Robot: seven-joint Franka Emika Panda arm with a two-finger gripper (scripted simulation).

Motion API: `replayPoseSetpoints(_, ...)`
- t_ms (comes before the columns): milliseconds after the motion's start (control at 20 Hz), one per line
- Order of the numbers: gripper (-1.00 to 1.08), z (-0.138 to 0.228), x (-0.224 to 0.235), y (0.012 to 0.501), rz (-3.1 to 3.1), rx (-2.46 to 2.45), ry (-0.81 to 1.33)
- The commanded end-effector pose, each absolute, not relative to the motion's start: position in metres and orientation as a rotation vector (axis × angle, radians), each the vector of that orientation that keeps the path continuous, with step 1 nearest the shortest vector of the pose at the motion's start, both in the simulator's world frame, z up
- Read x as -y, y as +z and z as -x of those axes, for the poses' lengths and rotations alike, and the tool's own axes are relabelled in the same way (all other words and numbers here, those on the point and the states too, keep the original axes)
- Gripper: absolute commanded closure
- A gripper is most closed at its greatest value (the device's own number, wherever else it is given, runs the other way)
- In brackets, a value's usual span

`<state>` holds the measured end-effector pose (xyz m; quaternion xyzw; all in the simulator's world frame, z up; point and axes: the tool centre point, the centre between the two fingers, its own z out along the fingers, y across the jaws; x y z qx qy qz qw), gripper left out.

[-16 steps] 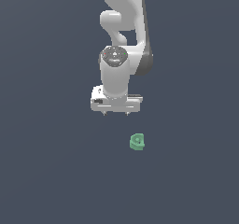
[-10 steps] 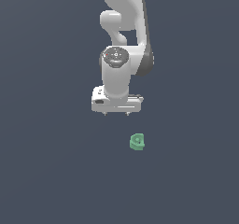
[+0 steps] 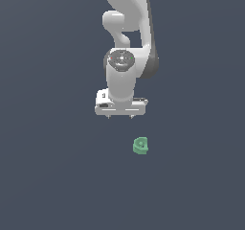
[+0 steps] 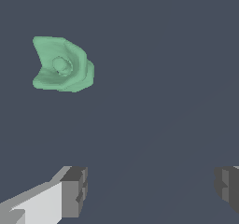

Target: Pick up the object and move it to a goal position.

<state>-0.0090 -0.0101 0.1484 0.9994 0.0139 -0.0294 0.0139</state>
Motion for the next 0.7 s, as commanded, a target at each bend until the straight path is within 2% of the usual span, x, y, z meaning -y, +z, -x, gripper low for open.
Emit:
replayPoseSetpoints(0, -0.92, 0.006, 0.008, 0.147, -3.112, -0.042, -0.089)
replayPoseSetpoints(650, -0.92, -0.045, -0.039, 0.119, -3.123, -0.006, -0.040)
